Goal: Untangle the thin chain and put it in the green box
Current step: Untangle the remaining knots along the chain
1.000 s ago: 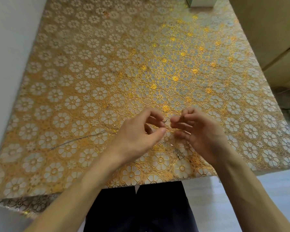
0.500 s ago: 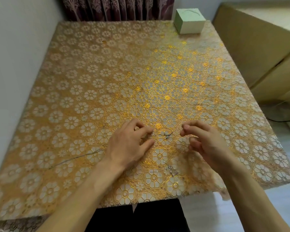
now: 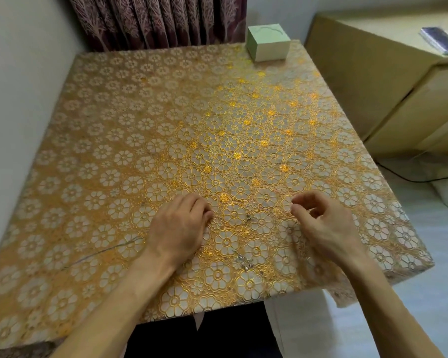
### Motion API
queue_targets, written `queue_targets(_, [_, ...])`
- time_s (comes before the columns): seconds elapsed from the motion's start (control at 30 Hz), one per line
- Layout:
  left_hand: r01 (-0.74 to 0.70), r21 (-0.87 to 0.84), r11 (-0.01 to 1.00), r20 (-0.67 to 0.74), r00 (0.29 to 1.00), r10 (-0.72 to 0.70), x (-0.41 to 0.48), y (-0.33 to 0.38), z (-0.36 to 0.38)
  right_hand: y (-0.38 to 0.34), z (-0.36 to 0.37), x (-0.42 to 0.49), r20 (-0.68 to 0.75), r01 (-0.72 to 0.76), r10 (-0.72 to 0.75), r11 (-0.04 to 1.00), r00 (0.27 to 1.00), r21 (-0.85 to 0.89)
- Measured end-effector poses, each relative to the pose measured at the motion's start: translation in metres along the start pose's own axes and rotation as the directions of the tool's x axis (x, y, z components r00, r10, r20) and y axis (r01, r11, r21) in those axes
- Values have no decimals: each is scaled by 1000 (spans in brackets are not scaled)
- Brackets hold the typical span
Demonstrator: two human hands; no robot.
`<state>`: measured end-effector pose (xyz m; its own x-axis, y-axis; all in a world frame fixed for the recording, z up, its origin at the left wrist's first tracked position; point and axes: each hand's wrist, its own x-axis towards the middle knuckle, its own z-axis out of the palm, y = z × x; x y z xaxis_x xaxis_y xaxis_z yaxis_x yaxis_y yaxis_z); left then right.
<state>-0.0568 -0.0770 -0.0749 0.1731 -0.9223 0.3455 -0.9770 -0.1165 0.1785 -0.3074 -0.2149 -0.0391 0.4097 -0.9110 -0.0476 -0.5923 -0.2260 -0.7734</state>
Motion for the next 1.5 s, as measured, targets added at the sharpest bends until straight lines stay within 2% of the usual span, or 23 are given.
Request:
queue_targets(0.1, [-21,48,999,-5,1000,21,1,3,0,0,-1,-1,-44,40,-39,999,998,26])
queue_targets(0.23, [-6,18,1000,-41,999,7,-5,3,-1,10,1,-7,-31,91,-96,988,995,-124])
queue_targets(0.4, [60,-24,998,-43,997,-61,-13,8,-9,20,10,-19,-14,149,-155,970,988,-190])
queue_targets(0.5, [109,-7,994,-17,994,-109,-10,14,-14,19,9,-19,8,126,-130,950,992,-287])
queue_targets(0.6, [90,48,995,9,996,-91,-6,17,-16,18,2,-18,19,102,-104,907,994,-408])
queue_targets(0.67, [44,120,992,0,999,-44,-7,17,-15,18,-5,-18,55,108,-95,926,994,-362])
queue_targets(0.77, [7,188,982,-19,1000,-3,-8,17,-10,16,-15,-21,173,51,-24,987,985,-154])
queue_targets(0.87, [20,177,984,-9,1000,-19,-9,16,-9,24,-22,-23,84,23,-15,996,996,-86])
queue_targets(0.93, [40,125,991,0,999,-41,-12,17,-12,28,-22,-26,-6,44,-46,991,999,-125])
queue_targets(1.0, [62,39,997,14,998,-63,-16,14,-15,31,-17,-31,-53,78,-93,968,994,-237])
queue_targets(1.13, [133,-177,975,140,984,-108,-24,4,-27,29,-4,-46,-114,48,-102,916,988,-398])
queue_targets(1.3, [343,-303,889,128,939,-318,-48,-30,-57,12,21,-57,-147,95,-162,918,976,-384])
queue_targets(1.4, [425,-246,871,128,905,-405,-69,-55,-68,-8,43,-57,-122,203,-253,925,960,-320])
queue_targets(1.5, [448,-201,871,150,893,-424,-85,-73,-71,-35,72,-51,-58,276,-298,930,953,-243])
